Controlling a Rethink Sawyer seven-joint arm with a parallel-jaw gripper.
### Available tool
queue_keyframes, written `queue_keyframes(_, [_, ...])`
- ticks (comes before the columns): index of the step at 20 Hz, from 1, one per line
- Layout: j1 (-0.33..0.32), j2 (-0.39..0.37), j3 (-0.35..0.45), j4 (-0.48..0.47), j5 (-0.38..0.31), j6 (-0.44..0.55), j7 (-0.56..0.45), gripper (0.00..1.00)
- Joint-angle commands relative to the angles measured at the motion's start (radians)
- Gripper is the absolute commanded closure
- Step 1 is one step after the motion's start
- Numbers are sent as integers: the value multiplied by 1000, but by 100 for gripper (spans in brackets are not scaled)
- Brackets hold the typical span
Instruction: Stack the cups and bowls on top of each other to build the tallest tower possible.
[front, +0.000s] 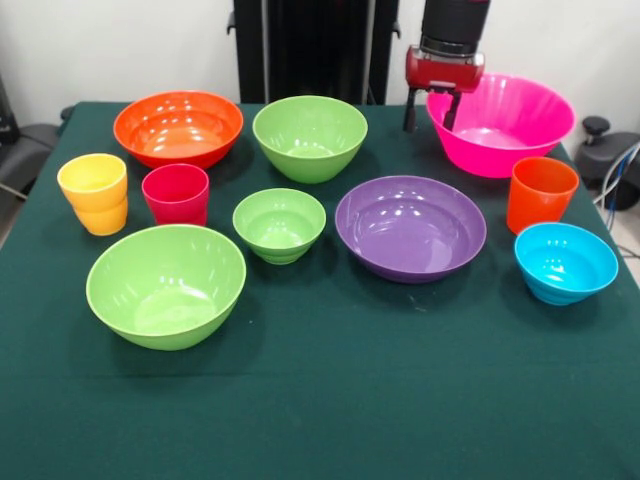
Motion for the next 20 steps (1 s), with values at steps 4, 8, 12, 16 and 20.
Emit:
queue_keyframes(4, [6,65,60,-109,35,7,151,100])
queue_keyframes(8, [5,67,65,-111,37,9,155,100])
queue_keyframes(12, [10,67,64,-116,40,14,151,100])
queue_keyframes(16, [5,66,67,-116,35,13,150,100])
queue_keyframes(20, [-9,55,77,-109,23,14,152,100])
